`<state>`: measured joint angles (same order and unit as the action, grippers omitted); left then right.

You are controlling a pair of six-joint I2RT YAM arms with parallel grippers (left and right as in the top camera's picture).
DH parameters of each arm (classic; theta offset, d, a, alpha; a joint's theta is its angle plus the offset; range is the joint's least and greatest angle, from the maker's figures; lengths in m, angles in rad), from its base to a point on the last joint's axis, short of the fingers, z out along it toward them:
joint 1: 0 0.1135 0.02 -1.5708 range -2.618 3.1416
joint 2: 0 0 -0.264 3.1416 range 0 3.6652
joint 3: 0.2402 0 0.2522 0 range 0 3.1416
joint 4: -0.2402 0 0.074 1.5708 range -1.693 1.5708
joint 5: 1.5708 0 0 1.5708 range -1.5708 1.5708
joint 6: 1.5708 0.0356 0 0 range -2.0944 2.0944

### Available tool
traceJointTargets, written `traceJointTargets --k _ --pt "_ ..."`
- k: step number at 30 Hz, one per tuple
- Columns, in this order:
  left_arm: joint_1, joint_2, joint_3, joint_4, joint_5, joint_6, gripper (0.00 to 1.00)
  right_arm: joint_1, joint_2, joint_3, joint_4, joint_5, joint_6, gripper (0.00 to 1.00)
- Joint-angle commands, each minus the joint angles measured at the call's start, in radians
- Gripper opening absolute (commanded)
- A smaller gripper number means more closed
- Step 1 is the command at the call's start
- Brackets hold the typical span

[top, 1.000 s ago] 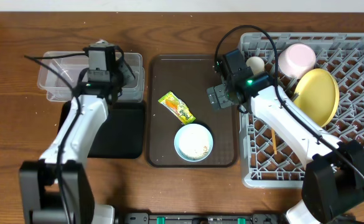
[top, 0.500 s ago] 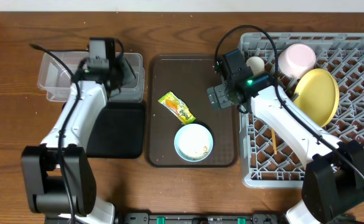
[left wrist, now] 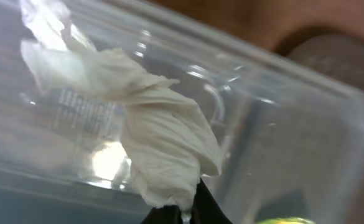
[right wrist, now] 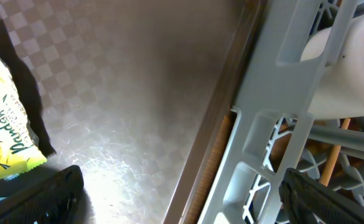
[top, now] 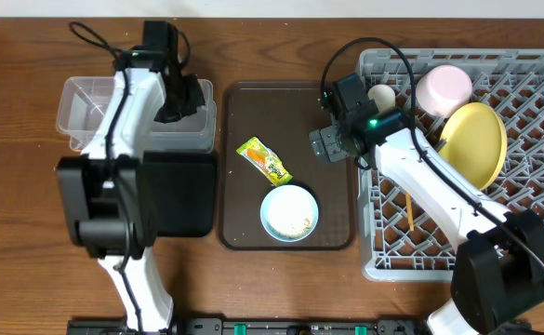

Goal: Sort waste into correct bins and load items into the dishwasher rack
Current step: 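Lift the tissue with the left gripper and carry it to the clear bin, then open the left gripper to drop the tissue into the clear bin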

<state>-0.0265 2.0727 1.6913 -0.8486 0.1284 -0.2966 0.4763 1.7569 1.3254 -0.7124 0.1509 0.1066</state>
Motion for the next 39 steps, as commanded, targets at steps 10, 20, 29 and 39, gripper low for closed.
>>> traceJointTargets --k 10,20,29,39 --pt "0.008 -0.002 0.032 -0.094 0.161 0.034 0.07 0.009 -0.01 0.001 0.002 0.005 0.012 0.99" --pt "0.008 -0.002 0.032 -0.117 0.314 0.034 0.11 0.009 -0.01 0.001 0.002 0.005 0.012 0.99" --pt "0.014 -0.003 0.032 -0.126 0.332 0.034 0.13 0.009 -0.01 0.001 0.002 0.005 0.012 0.99" --pt "0.06 -0.003 0.034 -0.093 0.156 0.03 0.13 0.009 -0.01 0.001 0.002 0.005 0.012 0.99"
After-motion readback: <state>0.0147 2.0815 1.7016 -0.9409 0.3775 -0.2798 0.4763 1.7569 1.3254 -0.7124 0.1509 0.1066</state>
